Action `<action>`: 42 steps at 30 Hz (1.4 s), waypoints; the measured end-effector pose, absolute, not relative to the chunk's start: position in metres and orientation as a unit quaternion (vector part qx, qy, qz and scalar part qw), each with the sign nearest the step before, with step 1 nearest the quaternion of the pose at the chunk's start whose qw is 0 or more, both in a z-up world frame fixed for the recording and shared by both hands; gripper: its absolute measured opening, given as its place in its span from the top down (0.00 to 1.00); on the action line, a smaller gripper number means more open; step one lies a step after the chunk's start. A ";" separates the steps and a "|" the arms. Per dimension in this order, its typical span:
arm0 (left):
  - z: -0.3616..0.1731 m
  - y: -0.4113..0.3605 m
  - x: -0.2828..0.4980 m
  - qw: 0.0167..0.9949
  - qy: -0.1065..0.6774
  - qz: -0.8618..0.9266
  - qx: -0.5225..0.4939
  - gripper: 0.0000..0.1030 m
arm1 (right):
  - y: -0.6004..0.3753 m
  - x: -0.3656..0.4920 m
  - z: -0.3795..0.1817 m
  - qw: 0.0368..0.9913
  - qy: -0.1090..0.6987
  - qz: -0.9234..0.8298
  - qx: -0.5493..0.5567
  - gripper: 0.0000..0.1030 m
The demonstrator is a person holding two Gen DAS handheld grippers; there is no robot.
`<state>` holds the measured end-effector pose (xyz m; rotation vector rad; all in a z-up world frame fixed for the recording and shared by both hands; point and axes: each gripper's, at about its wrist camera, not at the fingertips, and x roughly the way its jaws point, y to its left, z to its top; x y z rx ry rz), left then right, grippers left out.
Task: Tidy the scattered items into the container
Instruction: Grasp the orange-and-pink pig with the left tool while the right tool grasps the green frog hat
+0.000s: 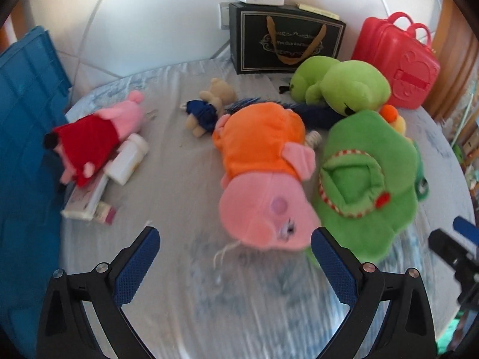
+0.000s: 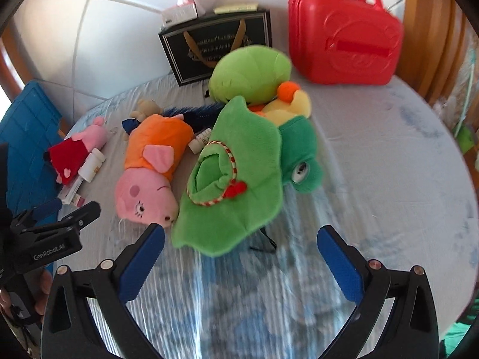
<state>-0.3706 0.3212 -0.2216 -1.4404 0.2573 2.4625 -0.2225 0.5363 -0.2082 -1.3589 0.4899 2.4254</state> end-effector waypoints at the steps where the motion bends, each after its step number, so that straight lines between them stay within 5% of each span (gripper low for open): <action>1: -0.226 0.327 -0.378 0.137 0.090 0.851 -0.499 0.01 | 0.540 -0.230 -0.216 0.157 0.175 0.845 -0.481 0.00; 19: -0.328 0.385 -0.454 0.161 0.118 0.791 -0.579 0.03 | 0.568 -0.311 -0.302 0.169 0.187 0.813 -0.526 0.00; 28: -0.289 0.370 -0.420 0.162 0.117 0.820 -0.537 0.17 | 0.559 -0.291 -0.290 0.143 0.187 0.816 -0.528 0.66; 42: -0.200 0.317 -0.337 0.164 0.097 0.863 -0.467 0.17 | 0.486 -0.217 -0.216 0.082 0.155 0.863 -0.474 0.79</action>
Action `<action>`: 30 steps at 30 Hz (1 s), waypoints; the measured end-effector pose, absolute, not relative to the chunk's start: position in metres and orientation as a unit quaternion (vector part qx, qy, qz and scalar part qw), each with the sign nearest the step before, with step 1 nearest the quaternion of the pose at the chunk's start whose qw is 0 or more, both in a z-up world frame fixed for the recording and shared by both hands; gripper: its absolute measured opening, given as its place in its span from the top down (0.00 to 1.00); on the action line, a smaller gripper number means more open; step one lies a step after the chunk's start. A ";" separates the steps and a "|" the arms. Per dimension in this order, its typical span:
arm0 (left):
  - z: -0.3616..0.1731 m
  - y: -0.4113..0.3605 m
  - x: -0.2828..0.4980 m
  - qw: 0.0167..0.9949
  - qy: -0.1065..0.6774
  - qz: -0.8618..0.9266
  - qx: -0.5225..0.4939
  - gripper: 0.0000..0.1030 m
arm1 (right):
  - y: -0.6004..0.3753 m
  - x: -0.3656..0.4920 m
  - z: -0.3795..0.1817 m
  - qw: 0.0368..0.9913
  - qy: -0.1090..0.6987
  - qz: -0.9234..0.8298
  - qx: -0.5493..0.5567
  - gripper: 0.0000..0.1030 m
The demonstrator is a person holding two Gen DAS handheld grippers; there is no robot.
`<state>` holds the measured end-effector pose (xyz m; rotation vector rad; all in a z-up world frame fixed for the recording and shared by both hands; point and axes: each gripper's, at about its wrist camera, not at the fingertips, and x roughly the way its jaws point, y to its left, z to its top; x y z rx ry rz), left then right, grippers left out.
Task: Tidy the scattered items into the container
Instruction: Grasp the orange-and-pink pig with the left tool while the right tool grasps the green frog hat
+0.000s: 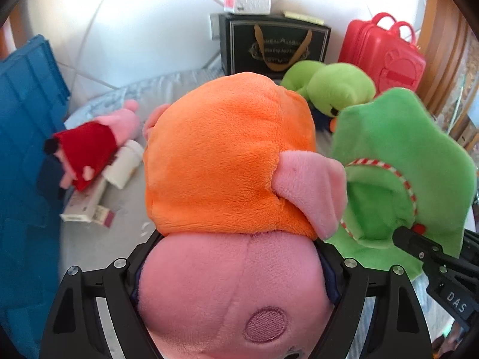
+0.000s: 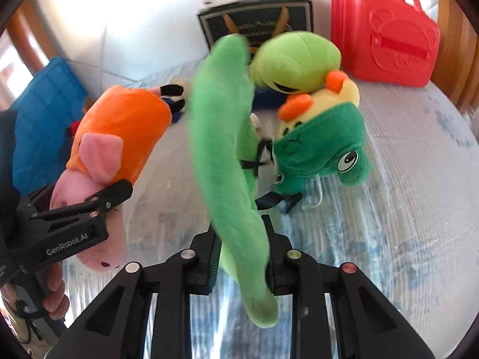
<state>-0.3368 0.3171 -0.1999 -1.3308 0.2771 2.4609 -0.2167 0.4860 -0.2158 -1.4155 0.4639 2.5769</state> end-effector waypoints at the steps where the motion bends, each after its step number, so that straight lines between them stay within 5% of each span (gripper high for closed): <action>1: -0.193 0.312 -0.331 0.165 0.097 0.867 -0.461 0.17 | 0.480 -0.213 -0.211 0.079 0.153 0.866 -0.470 0.79; 8: -0.186 0.284 -0.301 0.173 0.094 0.868 -0.456 0.17 | 0.452 -0.202 -0.212 0.074 0.136 0.863 -0.480 0.80; 22: -0.260 0.262 -0.282 0.145 0.101 0.843 -0.509 0.17 | 0.421 -0.221 -0.275 0.047 0.126 0.845 -0.517 0.78; 25: -0.276 0.252 -0.287 0.128 0.096 0.839 -0.520 0.17 | 0.417 -0.228 -0.285 0.049 0.121 0.844 -0.520 0.49; 30: -0.285 0.243 -0.296 0.106 0.089 0.841 -0.522 0.17 | 0.408 -0.247 -0.295 0.026 0.103 0.846 -0.523 0.28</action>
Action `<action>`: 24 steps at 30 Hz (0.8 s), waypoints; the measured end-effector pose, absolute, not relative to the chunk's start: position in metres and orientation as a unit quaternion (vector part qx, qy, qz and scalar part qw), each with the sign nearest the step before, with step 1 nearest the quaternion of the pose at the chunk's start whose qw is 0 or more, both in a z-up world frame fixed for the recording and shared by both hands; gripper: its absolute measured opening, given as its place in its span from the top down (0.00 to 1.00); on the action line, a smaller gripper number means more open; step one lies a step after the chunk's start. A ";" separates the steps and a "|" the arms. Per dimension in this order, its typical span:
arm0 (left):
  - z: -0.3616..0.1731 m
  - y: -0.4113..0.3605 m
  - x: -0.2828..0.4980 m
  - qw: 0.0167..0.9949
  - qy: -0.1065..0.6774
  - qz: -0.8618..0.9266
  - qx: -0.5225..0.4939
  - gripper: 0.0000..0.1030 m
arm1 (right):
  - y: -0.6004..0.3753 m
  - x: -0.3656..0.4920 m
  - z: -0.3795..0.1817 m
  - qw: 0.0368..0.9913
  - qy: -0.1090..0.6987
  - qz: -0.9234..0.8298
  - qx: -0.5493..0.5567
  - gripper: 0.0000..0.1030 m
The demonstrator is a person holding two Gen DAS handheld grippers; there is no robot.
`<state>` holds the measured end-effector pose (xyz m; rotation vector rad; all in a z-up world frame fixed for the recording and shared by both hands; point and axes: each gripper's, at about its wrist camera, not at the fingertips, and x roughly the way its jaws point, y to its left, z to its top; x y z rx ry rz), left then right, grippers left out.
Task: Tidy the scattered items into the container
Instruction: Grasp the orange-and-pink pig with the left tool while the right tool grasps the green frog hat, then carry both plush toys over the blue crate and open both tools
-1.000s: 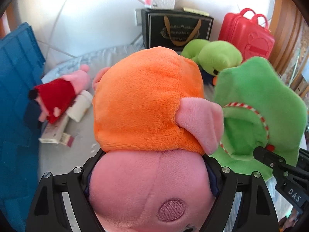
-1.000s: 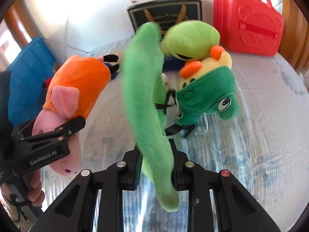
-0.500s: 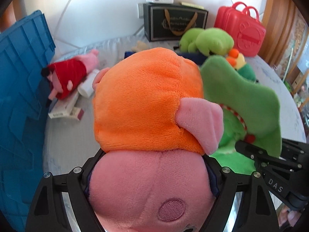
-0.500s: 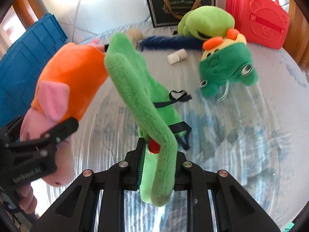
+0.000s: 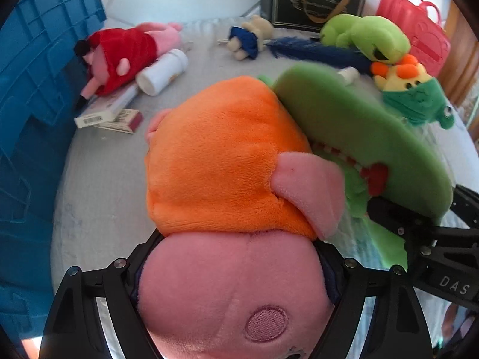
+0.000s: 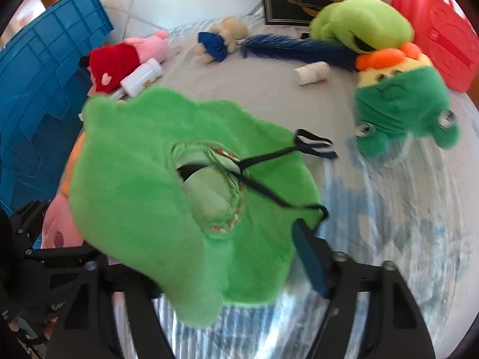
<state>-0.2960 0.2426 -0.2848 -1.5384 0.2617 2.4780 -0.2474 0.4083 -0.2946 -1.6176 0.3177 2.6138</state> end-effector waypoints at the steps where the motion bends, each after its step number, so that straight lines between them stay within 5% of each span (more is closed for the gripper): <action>1: -0.286 0.241 -0.298 0.102 0.088 0.842 -0.522 0.17 | 0.407 -0.251 -0.296 0.024 0.101 0.847 -0.521 0.24; 4: -0.290 0.234 -0.307 0.096 0.079 0.842 -0.525 0.17 | 0.404 -0.258 -0.306 0.009 0.108 0.847 -0.520 0.24; 6: -0.292 0.234 -0.308 0.094 0.079 0.842 -0.526 0.17 | 0.402 -0.262 -0.311 0.002 0.104 0.845 -0.525 0.39; 8: -0.291 0.236 -0.308 0.093 0.081 0.843 -0.524 0.17 | 0.398 -0.264 -0.311 -0.015 0.105 0.844 -0.526 0.74; 12: -0.278 0.237 -0.308 0.092 0.080 0.849 -0.514 0.17 | 0.389 -0.264 -0.291 -0.023 0.088 0.856 -0.509 0.91; 24: -0.140 0.229 -0.289 0.079 0.064 0.912 -0.398 0.17 | 0.392 -0.255 -0.167 -0.044 0.064 0.909 -0.410 0.92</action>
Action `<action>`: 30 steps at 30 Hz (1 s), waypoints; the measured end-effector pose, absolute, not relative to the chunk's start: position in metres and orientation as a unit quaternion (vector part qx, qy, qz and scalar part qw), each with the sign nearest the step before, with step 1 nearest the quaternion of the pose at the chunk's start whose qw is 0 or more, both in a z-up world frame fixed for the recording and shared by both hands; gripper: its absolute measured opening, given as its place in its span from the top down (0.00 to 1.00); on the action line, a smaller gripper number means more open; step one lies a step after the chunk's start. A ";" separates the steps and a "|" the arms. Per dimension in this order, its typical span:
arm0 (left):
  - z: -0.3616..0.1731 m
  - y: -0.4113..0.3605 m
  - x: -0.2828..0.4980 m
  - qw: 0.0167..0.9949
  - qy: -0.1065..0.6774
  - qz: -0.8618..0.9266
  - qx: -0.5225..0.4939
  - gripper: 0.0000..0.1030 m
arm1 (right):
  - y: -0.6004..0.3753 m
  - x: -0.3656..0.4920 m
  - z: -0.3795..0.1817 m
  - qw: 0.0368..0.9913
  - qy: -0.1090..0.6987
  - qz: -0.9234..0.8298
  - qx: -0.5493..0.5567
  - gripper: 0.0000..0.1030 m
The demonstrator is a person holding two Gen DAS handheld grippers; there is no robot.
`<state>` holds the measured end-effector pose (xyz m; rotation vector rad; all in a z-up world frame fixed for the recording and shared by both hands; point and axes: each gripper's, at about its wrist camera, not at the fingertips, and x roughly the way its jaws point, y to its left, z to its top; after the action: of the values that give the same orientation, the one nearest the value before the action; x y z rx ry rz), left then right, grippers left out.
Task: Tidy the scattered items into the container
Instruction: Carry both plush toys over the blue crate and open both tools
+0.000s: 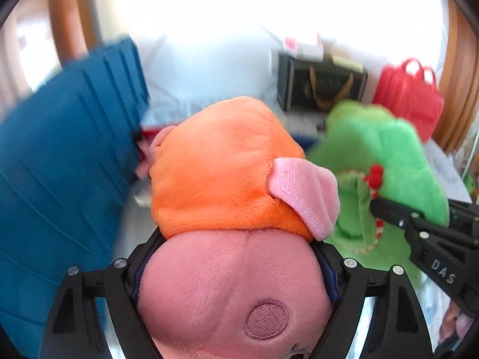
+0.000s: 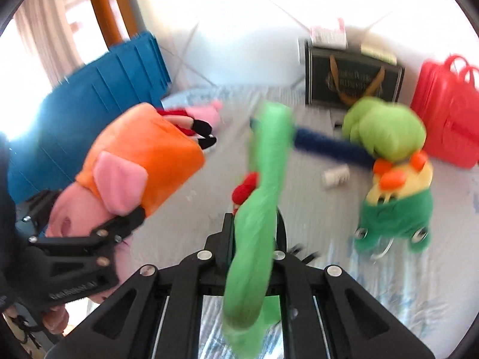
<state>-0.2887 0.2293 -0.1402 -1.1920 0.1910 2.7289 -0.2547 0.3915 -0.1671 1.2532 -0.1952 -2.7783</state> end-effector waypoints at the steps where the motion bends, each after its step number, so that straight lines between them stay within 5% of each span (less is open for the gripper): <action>1: -0.126 0.225 -0.287 0.075 0.063 0.917 -0.386 0.17 | 0.388 -0.255 -0.155 0.045 -0.059 -0.914 0.400 0.92; 16: 0.055 -0.008 -0.254 -0.068 0.036 0.967 -0.241 0.17 | 0.159 -0.294 0.061 0.173 0.023 -0.969 0.175 0.92; 26: 0.025 -0.164 -0.270 -0.128 0.019 0.941 -0.312 0.14 | -0.031 -0.329 0.090 0.278 0.046 -0.946 0.162 0.91; 30: 0.016 -0.192 -0.269 -0.138 0.009 0.940 -0.313 0.04 | -0.073 -0.349 0.070 0.297 0.059 -0.933 0.197 0.91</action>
<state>-0.2693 -0.1918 0.0159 -1.0811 0.0317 3.2422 -0.3492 -0.0726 0.0701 0.5226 0.1562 -2.4790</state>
